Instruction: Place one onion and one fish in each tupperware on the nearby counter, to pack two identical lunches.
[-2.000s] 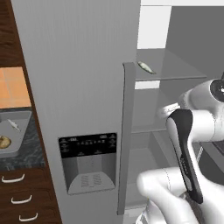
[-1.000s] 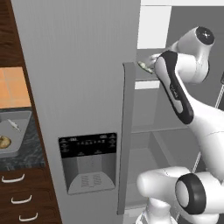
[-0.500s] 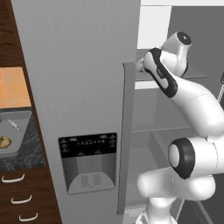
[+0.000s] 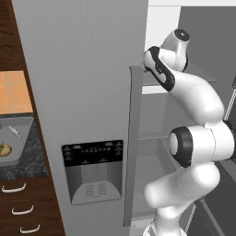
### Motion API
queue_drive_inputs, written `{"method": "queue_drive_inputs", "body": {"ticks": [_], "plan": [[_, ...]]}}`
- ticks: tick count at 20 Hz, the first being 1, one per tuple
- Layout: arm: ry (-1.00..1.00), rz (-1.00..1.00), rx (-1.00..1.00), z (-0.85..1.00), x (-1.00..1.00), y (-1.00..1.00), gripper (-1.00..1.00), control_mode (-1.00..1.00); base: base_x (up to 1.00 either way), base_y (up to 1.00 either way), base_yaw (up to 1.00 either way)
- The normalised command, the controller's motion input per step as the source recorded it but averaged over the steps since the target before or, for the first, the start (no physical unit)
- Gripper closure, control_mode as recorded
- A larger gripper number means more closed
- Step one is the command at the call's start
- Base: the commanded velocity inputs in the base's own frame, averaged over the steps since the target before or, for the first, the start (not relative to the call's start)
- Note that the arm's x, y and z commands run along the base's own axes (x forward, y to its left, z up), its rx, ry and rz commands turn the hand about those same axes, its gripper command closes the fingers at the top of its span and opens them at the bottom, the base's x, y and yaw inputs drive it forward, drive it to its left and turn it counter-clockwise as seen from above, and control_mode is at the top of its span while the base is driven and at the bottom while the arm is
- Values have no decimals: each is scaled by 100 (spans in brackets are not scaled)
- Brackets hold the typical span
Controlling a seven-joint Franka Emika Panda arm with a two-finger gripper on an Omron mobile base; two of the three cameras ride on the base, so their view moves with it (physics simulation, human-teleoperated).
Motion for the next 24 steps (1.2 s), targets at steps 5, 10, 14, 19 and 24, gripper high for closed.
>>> {"method": "queue_drive_inputs", "body": {"ticks": [5, 10, 14, 19, 24], "plan": [[2, 0, -3, -71, -49, -16, 100, -100, 0, 0, 0], [0, 0, 3, -19, -77, -68, 100, -100, 0, 0, 0], [0, 0, 2, -6, -100, -18, 100, -100, 0, 0, 0], [4, -2, 0, -24, -100, 0, 100, -100, 0, 0, 0], [10, -2, 0, -50, -100, 0, 100, -100, 0, 0, 0]]}}
